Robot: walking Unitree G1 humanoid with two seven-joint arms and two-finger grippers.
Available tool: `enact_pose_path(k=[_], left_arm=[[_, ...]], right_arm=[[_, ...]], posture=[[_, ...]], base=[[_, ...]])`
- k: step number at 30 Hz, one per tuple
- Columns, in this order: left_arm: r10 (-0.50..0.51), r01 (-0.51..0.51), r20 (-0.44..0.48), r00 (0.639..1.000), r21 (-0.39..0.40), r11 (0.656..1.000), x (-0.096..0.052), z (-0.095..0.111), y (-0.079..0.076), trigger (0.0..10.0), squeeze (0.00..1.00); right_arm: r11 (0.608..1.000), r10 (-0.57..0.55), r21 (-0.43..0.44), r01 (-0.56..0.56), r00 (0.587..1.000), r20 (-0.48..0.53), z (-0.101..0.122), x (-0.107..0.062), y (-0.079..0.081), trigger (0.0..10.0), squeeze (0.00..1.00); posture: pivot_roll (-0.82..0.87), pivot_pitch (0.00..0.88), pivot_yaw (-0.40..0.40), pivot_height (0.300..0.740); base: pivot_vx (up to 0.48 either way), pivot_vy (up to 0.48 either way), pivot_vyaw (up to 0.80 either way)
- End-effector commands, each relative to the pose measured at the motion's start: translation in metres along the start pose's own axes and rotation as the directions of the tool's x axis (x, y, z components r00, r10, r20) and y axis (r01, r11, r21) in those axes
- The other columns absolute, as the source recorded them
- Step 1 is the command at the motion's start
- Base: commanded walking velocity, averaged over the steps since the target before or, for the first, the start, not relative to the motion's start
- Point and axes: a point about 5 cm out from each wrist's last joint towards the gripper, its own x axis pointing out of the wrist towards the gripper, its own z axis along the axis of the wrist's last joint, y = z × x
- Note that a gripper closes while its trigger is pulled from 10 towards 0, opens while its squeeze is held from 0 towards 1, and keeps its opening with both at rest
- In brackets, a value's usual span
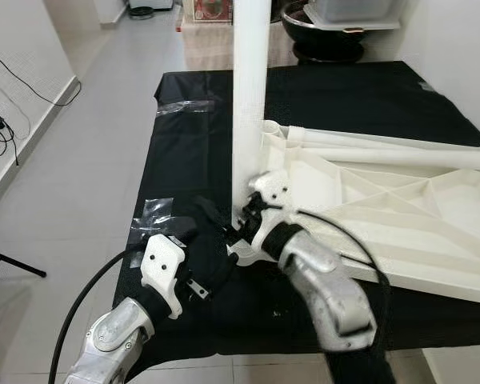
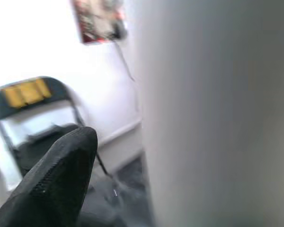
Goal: Building children table
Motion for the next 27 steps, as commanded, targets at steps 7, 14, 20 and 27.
enact_pose_path(k=[7,14,20,27], left_arm=[[-0.071,0.070,-0.040,0.997,-0.030,0.997,-0.005,-0.009,-0.008,10.0,0.00],[-0.083,0.082,-0.036,0.996,-0.024,0.996,-0.012,-0.008,-0.014,10.0,0.00],[-0.056,0.056,-0.042,0.998,0.006,0.998,-0.014,-0.009,-0.012,10.0,0.00],[0.001,0.003,-0.067,0.998,0.057,0.998,-0.018,-0.009,-0.008,10.0,0.00]], right_arm=[[0.935,0.354,-0.003,-0.354,0.935,-0.030,-0.003,0.004,-0.009,10.0,0.00],[0.903,0.429,0.001,-0.429,0.901,-0.061,-0.005,0.007,-0.023,0.0,0.00],[0.871,0.491,0.008,-0.491,0.870,-0.037,-0.001,0.009,-0.026,0.0,0.00],[0.959,0.269,-0.060,-0.277,0.956,-0.114,-0.016,0.002,-0.038,0.0,0.00]], posture=[[0.05,0.060,-0.028,0.740],[0.06,0.033,-0.030,0.740],[0.05,0.017,-0.026,0.740],[0.05,0.022,-0.032,0.740]], base=[[0.000,0.000,0.00],[0.000,0.000,0.00],[0.000,0.000,0.00],[0.000,0.000,0.00]])
